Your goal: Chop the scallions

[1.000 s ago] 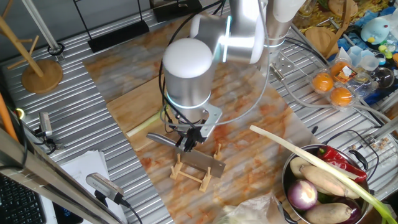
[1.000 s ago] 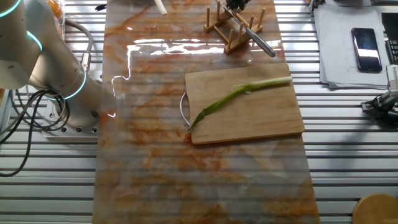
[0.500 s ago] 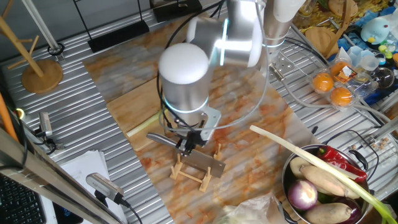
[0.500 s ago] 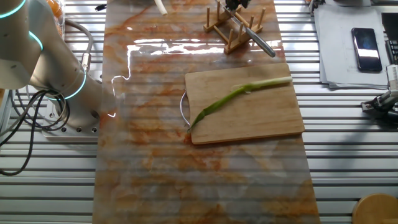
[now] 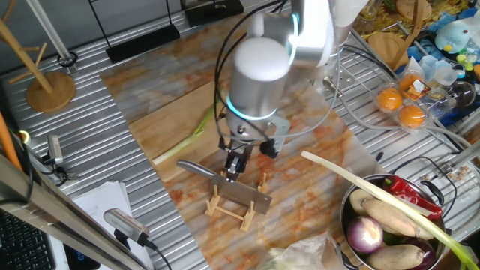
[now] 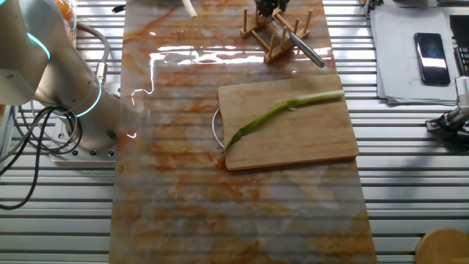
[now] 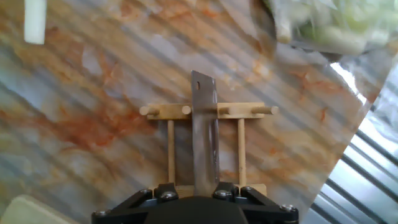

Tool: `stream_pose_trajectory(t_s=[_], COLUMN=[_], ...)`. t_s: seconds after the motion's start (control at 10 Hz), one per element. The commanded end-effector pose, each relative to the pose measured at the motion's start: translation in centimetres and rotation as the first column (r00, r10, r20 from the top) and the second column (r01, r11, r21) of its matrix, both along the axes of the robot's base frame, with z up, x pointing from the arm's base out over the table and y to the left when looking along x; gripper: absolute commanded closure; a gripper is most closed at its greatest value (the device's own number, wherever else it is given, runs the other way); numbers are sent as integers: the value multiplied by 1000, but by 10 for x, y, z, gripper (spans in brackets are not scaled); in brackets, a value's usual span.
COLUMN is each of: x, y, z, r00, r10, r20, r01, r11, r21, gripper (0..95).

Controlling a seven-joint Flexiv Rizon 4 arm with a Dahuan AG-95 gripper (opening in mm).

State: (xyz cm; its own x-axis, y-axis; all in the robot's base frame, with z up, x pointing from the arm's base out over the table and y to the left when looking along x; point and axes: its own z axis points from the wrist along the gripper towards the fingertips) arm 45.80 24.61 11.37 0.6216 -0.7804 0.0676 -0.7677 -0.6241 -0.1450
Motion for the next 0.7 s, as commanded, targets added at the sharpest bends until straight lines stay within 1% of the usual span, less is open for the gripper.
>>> stream_pose_trajectory(t_s=[0.1, 0.2, 0.3, 0.4, 0.6, 0.7], x=[17, 22, 28, 28, 27, 26], y=[3, 3, 8, 12, 13, 13], z=[-4, -4, -7, -10, -12, -12], r00=[999, 999, 998, 998, 995, 995], r10=[-11, -10, -15, -8, 20, 25], r20=[-37, -43, -63, -68, -98, -102], r01=[11, 10, 17, 10, -17, -21], r11=[1000, 1000, 999, 1000, 999, 999], r21=[17, 17, 27, 23, 32, 36], gripper=[570, 570, 570, 760, 760, 760])
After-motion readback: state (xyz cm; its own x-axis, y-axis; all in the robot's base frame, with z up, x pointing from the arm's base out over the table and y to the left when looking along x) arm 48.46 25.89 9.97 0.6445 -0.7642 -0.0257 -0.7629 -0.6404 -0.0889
